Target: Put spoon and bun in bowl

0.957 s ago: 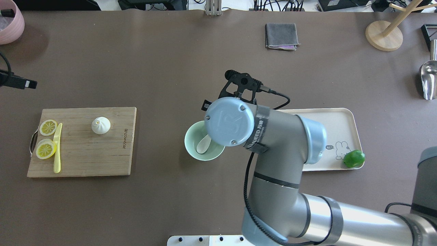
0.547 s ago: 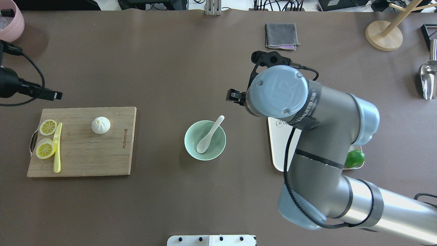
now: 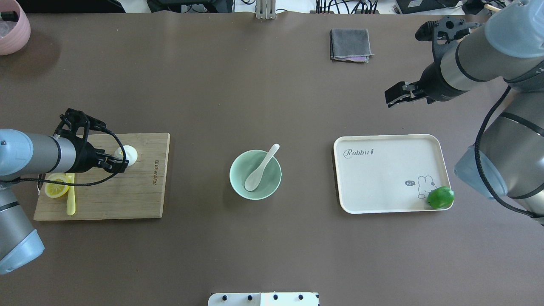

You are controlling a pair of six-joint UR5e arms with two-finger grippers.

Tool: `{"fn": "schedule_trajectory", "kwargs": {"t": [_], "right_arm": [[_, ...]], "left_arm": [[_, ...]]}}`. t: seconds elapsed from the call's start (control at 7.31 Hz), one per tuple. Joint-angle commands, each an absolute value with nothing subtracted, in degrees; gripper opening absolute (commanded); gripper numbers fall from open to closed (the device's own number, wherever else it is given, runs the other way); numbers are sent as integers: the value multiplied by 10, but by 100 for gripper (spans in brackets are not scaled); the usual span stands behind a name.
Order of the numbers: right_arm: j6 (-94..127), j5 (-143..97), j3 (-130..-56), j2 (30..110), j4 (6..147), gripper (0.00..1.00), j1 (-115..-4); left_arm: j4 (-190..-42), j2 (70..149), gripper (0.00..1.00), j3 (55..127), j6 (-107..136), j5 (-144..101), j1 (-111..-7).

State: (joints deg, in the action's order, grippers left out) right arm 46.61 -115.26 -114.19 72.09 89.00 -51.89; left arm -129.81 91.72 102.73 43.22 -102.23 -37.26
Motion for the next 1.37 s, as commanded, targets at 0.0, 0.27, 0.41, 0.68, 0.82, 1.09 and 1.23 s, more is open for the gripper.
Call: {"fn": "schedule_trajectory", "kwargs": {"t": [0.0, 0.27, 0.41, 0.68, 0.82, 1.09, 1.23], "right_arm": [[450, -1180, -1131, 732, 866, 100, -537], [453, -1180, -1131, 732, 865, 100, -538], [454, -1179, -1131, 732, 866, 100, -538], [450, -1179, -1129, 745, 864, 100, -539], [448, -1181, -1128, 751, 846, 100, -547], [409, -1213, -1112, 757, 843, 100, -574], [397, -1222, -1107, 759, 842, 100, -582]], "left_arm": [[-1298, 930, 8, 1027, 454, -1020, -360], [-1301, 950, 0, 1056, 471, -1004, -360], [-1299, 974, 0, 1068, 502, -1004, -360], [-1295, 1053, 0, 1067, 579, -1004, -351], [-1293, 1083, 0, 1060, 609, -994, -307], [-1240, 1153, 0, 1049, 641, -961, -264], [-1225, 1171, 1, 1045, 651, -961, -250]]}}
